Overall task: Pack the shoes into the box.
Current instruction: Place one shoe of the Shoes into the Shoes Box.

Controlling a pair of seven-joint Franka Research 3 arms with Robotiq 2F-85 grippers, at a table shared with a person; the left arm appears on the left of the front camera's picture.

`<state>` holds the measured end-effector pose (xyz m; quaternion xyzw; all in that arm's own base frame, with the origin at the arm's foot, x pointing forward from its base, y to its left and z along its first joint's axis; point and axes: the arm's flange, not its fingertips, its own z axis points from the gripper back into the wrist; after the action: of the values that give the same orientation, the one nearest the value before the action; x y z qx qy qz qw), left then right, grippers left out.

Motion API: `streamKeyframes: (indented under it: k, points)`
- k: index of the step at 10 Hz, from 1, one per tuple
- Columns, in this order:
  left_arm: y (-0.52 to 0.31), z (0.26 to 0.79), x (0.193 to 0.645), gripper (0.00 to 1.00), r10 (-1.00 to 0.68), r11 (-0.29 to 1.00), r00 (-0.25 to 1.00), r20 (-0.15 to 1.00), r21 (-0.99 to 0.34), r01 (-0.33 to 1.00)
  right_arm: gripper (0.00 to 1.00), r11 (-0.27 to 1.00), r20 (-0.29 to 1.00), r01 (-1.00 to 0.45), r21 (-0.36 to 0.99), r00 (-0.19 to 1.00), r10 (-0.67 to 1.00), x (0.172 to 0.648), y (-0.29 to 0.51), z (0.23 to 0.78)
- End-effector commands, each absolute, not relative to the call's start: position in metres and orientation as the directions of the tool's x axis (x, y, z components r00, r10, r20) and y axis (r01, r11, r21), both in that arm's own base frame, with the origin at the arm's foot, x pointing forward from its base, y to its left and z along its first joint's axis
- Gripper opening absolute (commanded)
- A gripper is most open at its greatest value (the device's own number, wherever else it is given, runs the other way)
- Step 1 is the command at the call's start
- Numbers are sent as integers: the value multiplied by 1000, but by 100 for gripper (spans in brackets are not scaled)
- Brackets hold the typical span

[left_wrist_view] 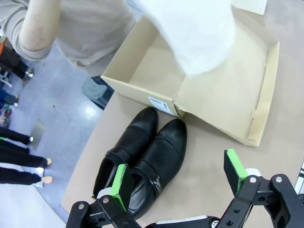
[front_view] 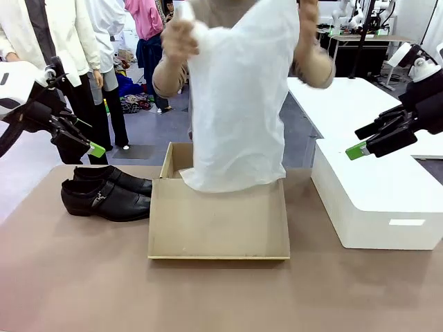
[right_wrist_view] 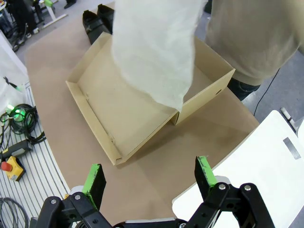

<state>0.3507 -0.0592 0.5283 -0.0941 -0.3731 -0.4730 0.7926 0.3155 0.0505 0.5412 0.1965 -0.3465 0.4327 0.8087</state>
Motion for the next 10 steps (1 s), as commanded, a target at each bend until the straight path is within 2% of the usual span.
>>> streamKeyframes:
  k: [1,10]
  points:
    - [-57,527,352,100,-681,524,262,684,204,827,100,538,739,-843,19,374,560,318,52,541]
    - [-57,527,352,100,-681,524,262,684,204,827,100,538,739,-843,19,374,560,318,52,541]
